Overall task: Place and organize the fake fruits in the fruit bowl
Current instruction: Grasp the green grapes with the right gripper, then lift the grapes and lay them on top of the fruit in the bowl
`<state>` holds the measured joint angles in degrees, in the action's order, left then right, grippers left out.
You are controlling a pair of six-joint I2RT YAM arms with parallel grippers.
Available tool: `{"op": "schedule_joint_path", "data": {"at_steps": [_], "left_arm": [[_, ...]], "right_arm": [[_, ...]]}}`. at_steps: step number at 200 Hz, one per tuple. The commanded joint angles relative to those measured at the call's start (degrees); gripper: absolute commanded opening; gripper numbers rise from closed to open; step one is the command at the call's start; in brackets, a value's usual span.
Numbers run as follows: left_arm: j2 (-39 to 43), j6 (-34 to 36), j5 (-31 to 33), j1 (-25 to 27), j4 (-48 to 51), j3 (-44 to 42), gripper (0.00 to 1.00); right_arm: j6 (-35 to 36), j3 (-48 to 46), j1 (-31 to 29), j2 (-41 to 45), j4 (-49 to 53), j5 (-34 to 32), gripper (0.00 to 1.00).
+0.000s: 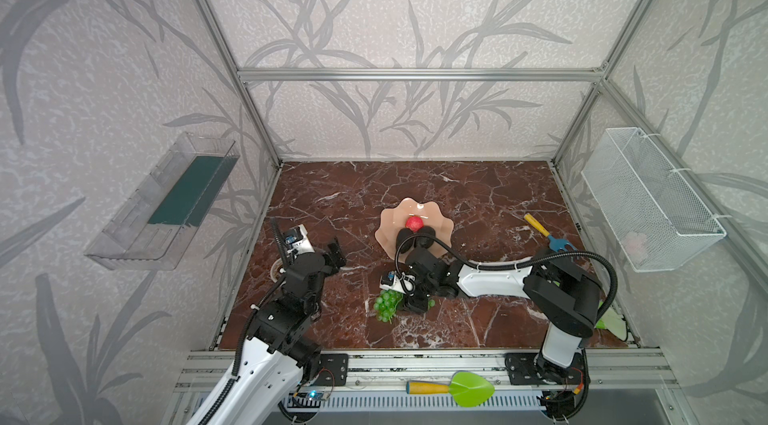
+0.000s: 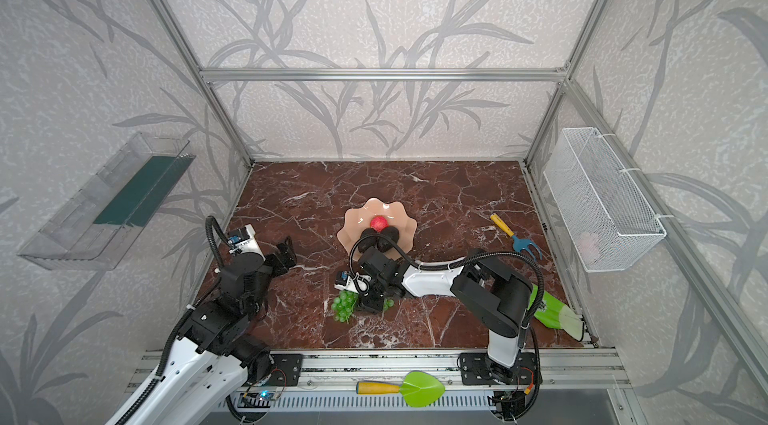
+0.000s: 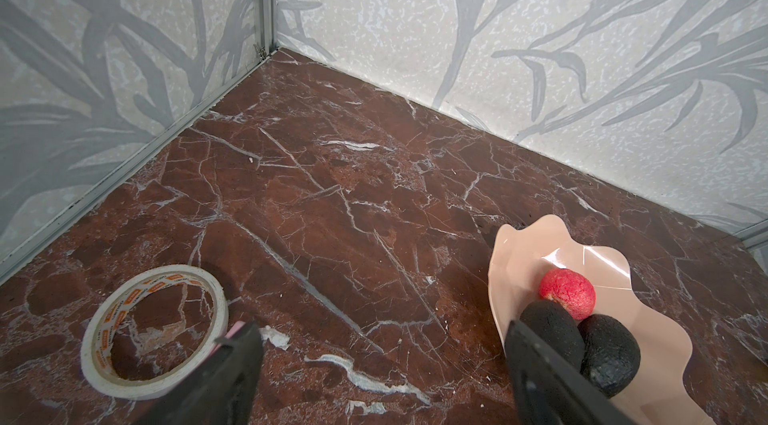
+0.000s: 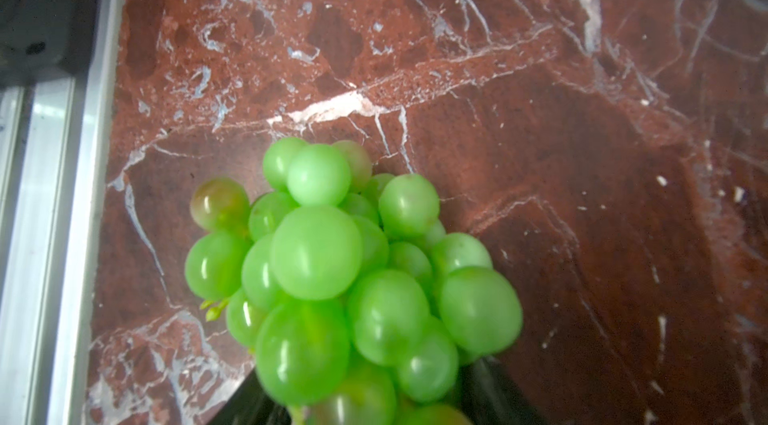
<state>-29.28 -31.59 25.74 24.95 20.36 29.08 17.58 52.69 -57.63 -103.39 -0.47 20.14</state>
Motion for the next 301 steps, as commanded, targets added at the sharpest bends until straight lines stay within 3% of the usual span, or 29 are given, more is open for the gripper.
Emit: {"op": "schedule_joint_path", "data": {"at_steps": [1,72,180,215,251,301], "left_arm": [[0.5,-0.31,1.69,-0.4,1.04,1.05,0.92],[0.72,-0.48,1.68,-0.37,1.25,0.98,0.92],[1.89,-0.58,1.95,-0.46,1.58,0.65,0.92],[2.17,-0.67,1.89,-0.43,1.44,0.38,0.92],[2.2,-0.78,1.69,-0.45,1.26,0.3,0.92],[2.15,-0.57,1.94,-0.47,1.26,0.36,0.92]], "right_arm": [[-1.54,-1.57,-0.03,1.64,0.43,1.57,0.5],[-7.19,-3.41,-0.01,8.07,-3.13,3.06,0.39],[-14.65,0.77,2.2,20.23,-0.81,4.91,0.34],[-14.96,4.69,4.03,23.17,3.15,2.1,0.34],[-15.41,9.99,8.1,23.08,5.89,0.47,0.34],[-17.17,15.03,13.9,16.31,3.3,2.97,0.34]]}}
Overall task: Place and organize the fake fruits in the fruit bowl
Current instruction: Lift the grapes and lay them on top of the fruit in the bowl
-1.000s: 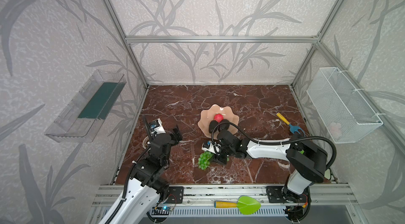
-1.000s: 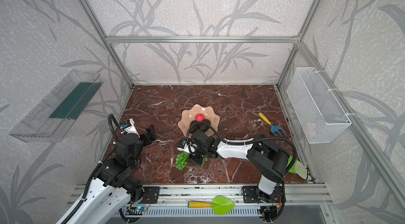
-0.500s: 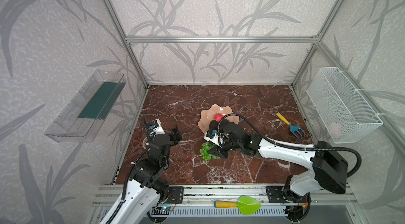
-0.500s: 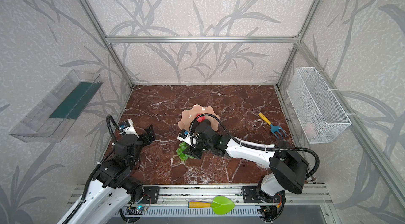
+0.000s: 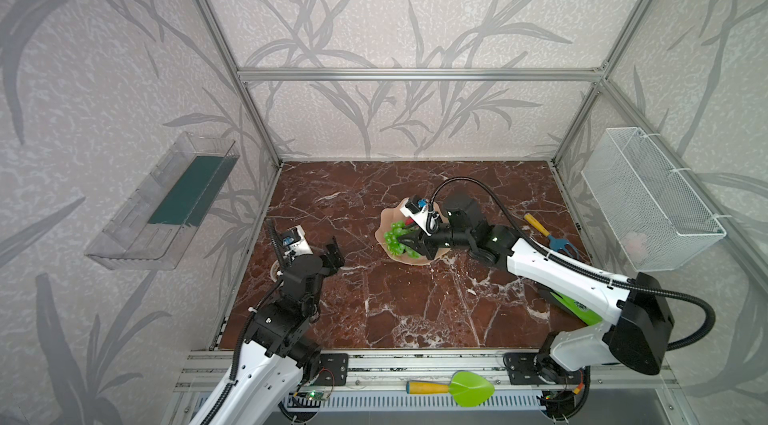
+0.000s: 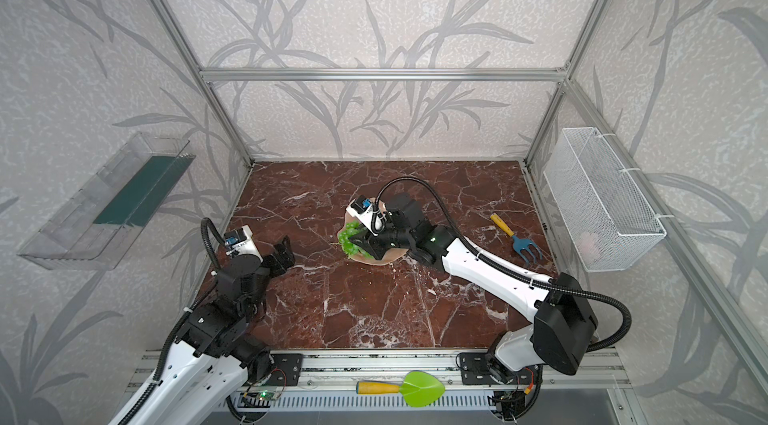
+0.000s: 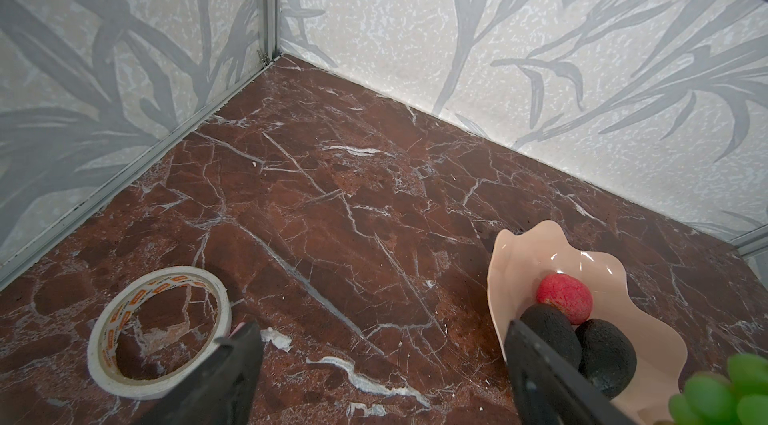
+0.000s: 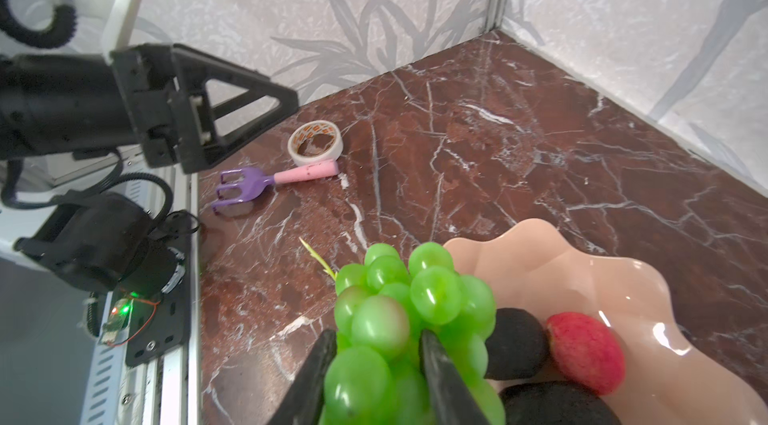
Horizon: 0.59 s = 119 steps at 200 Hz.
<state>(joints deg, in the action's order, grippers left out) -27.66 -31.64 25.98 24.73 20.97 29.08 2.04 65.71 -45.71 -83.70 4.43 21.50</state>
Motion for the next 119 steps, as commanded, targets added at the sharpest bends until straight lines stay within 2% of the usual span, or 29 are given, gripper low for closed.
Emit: {"op": "schedule_joint_path", "data": {"at_steps": [1,26,60,95,119], "left_arm": [[0.52,-0.53,1.66,-0.23,0.65,0.36,0.92],[0.59,-0.46,1.83,-0.21,0.61,0.32,0.92],[0.51,-0.08,2.1,-0.31,0.28,0.27,0.92],[0.36,0.09,2.41,-0.34,0.2,0.19,0.92],[0.28,0.17,2.5,-0.36,-0.02,0.11,0.92]], "right_arm": [[-1.66,2.03,2.1,-3.56,-1.69,1.66,0.34],[-2.73,2.8,4.74,-7.77,-5.12,3.02,0.34],[-7.37,2.36,9.26,-13.74,-11.85,8.48,0.34],[-9.05,2.58,11.73,-18.94,-14.24,8.87,0.36],[-9.94,2.7,13.17,-20.74,-15.22,9.43,0.41]]}}
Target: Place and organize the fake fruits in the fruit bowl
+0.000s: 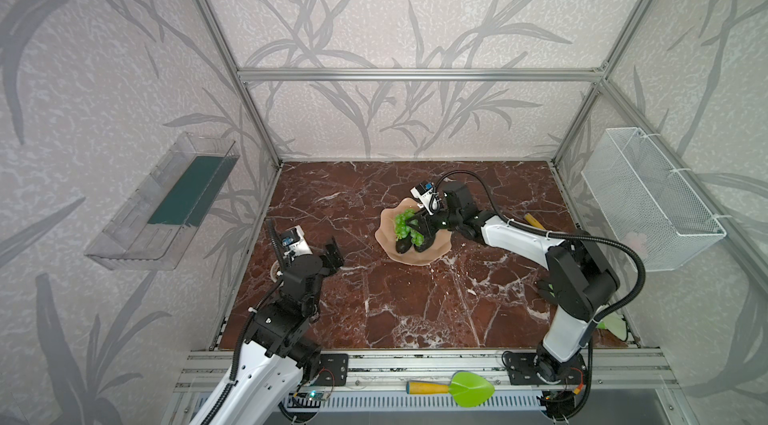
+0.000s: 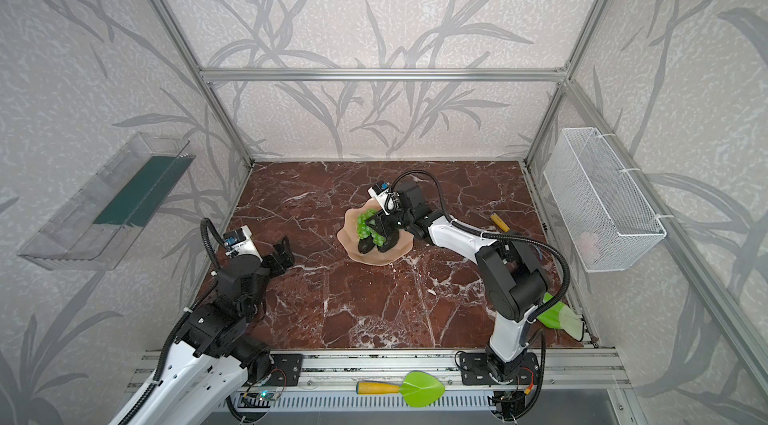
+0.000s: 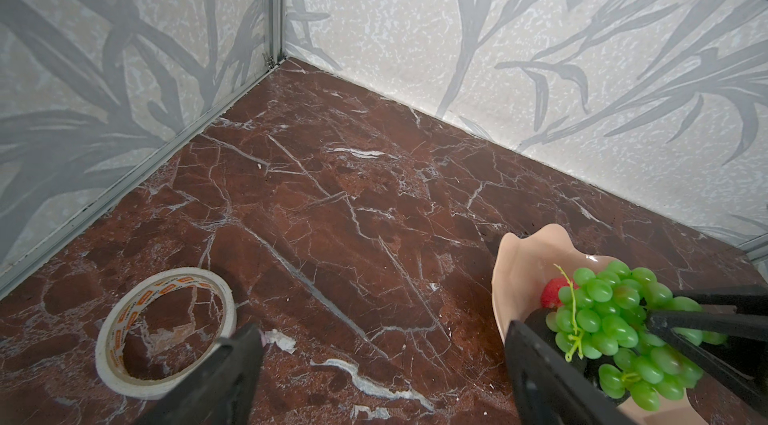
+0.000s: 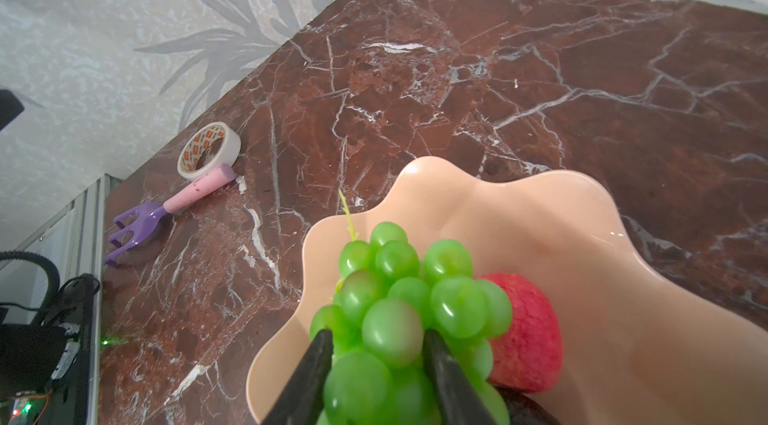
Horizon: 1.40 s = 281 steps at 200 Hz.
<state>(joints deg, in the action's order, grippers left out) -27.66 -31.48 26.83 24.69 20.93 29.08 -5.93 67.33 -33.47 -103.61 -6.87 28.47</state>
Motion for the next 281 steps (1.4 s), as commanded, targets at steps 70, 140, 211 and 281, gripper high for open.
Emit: {"op": "schedule_joint_path", "data": {"at_steps": [70,140,211,281], "left_arm": [[0.41,0.46,3.47,-0.47,-0.79,-0.16,0.92],[-3.66,15.17,11.88,-0.91,-22.33,-8.93,0.95],[-23.32,25.22,9.47,-11.89,-51.13,-17.97,0.99],[-43.23,28.68,0.84,-16.94,-70.8,-16.19,0.99]], "right_arm": [[1.0,2.05,1.55,3.0,0.36,-2.65,1.0],[1.27,-10.64,1.29,29.26,10.47,-30.83,0.99],[8.75,-39.92,6.24,42.7,-11.48,-62.55,0.99],[17.83,-48.55,13.48,19.34,-51.98,-61.19,0.99]]}}
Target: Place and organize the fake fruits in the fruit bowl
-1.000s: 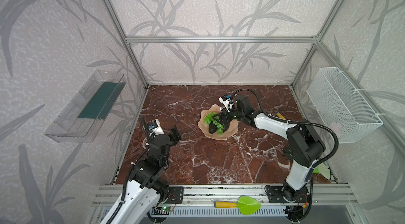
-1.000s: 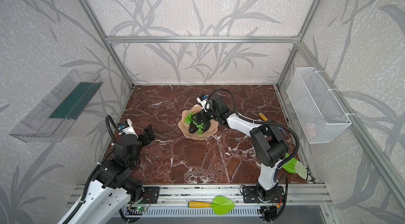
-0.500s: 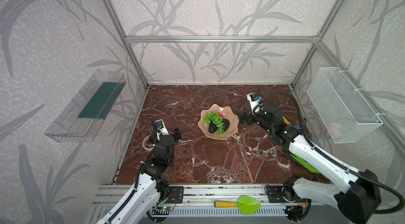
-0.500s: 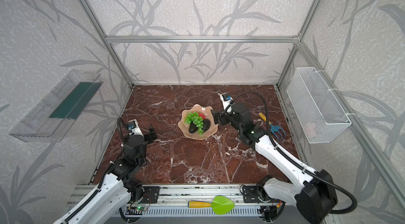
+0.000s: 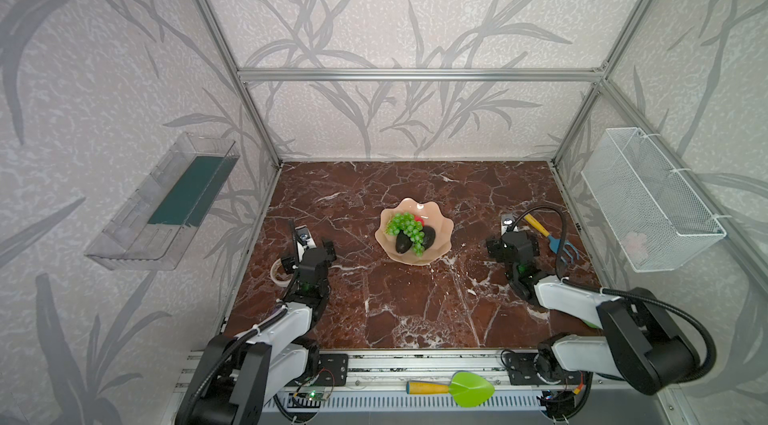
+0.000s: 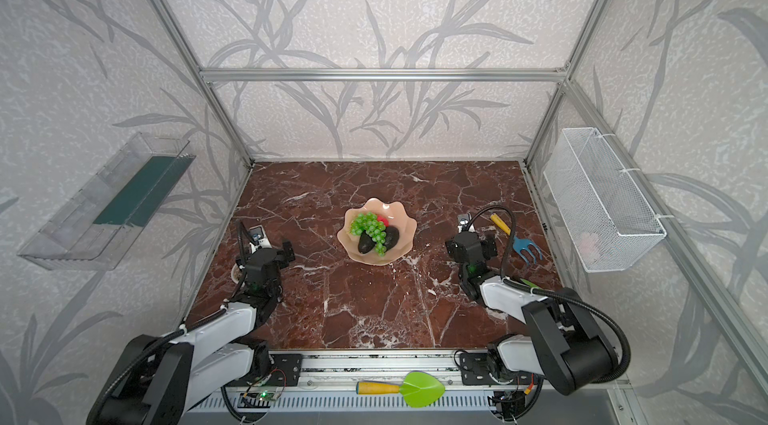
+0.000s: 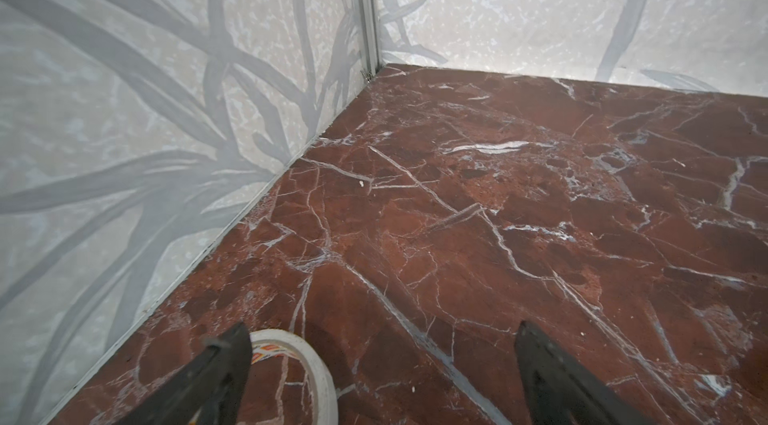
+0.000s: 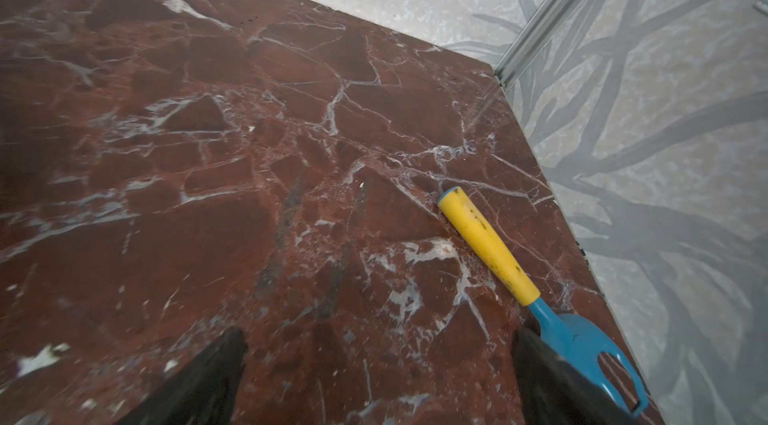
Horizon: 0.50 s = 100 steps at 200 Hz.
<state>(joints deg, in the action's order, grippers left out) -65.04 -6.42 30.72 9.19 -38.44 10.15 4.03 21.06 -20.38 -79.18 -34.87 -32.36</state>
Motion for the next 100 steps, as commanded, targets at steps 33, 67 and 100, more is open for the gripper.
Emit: {"op": "schedule_joint_path", "data": {"at_steps": [33,67,100], "left_arm": [[-18.26,6.88,-4.73,-2.9,-24.94,4.25,0.99],[-26.11,6.72,-5.13,-3.44,-26.84,7.21,0.99],[-26.76,6.25,-5.49,-4.68,-24.77,8.95,0.99]], "right_arm": [[6.2,-3.44,3.61,-9.72,-29.81,5.06,0.99],[5.14,-3.89,5.2,-9.92,-30.41,8.42,0.99],[1.83,-4.17,7.96,-11.15,-28.94,12.73,0.99]]}}
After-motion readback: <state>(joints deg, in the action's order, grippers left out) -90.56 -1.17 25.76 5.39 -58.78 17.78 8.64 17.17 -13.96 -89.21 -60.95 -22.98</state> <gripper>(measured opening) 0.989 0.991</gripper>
